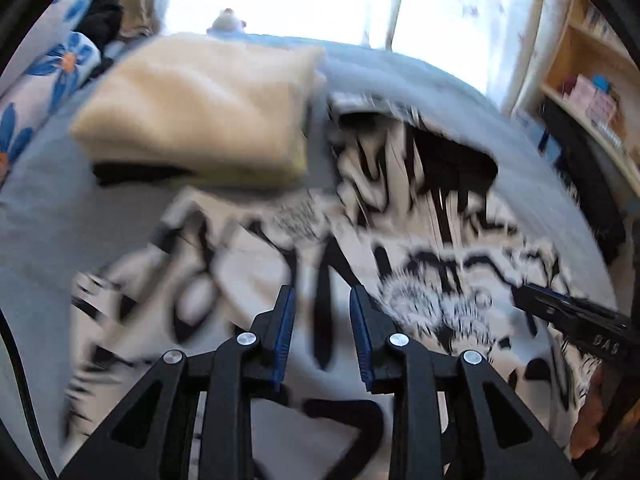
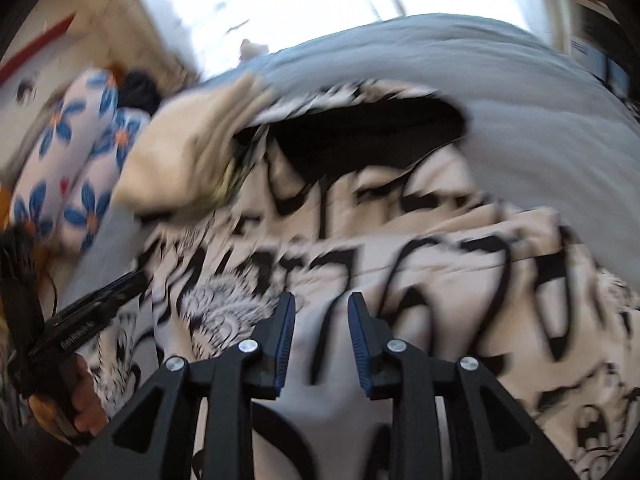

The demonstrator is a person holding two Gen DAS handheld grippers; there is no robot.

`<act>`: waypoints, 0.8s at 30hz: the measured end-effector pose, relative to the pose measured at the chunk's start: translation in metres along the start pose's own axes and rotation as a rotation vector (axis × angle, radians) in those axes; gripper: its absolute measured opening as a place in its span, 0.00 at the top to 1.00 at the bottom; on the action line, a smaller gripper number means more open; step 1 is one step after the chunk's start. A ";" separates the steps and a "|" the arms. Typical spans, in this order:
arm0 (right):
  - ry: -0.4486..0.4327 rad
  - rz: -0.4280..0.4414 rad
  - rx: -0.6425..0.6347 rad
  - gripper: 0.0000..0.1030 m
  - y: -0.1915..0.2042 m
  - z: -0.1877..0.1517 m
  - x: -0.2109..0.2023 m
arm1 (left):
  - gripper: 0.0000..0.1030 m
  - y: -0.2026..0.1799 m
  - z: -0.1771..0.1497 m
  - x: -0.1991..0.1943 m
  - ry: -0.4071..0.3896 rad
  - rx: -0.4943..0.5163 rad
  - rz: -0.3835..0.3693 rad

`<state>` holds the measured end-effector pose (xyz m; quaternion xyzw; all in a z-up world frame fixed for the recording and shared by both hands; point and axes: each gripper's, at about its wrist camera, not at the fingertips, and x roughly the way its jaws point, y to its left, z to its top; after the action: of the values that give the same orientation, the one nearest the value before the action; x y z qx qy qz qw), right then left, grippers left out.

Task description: Fold large clothes

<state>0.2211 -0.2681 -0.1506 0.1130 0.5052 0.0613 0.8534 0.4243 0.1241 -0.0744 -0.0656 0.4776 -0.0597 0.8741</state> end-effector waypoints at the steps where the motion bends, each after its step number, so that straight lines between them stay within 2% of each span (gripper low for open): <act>1: 0.008 -0.044 -0.010 0.74 -0.005 -0.003 0.007 | 0.74 -0.007 -0.003 0.009 0.029 0.003 0.008; 4: -0.017 -0.171 0.024 0.77 -0.045 -0.005 0.009 | 0.74 -0.018 -0.017 0.031 0.060 0.036 0.058; 6: -0.036 -0.342 0.068 0.77 -0.089 -0.009 0.002 | 0.74 -0.019 -0.022 0.031 0.035 0.058 0.070; 8: -0.038 -0.421 0.117 0.77 -0.129 -0.017 -0.004 | 0.74 -0.021 -0.023 0.033 0.035 0.074 0.077; 9: -0.039 -0.441 0.139 0.86 -0.143 -0.021 -0.007 | 0.74 -0.021 -0.023 0.034 0.036 0.075 0.075; 10: -0.044 -0.413 0.174 0.96 -0.160 -0.025 -0.013 | 0.74 -0.021 -0.023 0.035 0.038 0.076 0.073; 11: -0.045 -0.387 0.203 1.00 -0.170 -0.028 -0.017 | 0.74 -0.021 -0.023 0.036 0.039 0.077 0.074; 13: -0.045 -0.368 0.223 1.00 -0.173 -0.029 -0.021 | 0.73 -0.022 -0.022 0.038 0.038 0.082 0.082; 16: -0.020 -0.427 0.172 0.97 -0.157 -0.028 -0.017 | 0.72 -0.020 -0.015 0.038 0.053 0.084 0.092; 18: -0.004 -0.433 0.170 0.96 -0.149 -0.027 -0.020 | 0.71 -0.020 -0.010 0.037 0.084 0.072 0.101; 20: 0.004 -0.384 0.205 0.96 -0.143 -0.029 -0.029 | 0.71 -0.015 -0.008 0.027 0.098 0.059 0.104; 24: 0.001 -0.256 0.264 0.91 -0.129 -0.033 -0.056 | 0.70 -0.005 -0.007 -0.010 0.060 0.037 0.120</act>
<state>0.1635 -0.4008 -0.1510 0.1588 0.5195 -0.1148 0.8317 0.4123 0.1206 -0.0690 -0.0187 0.5056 -0.0179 0.8624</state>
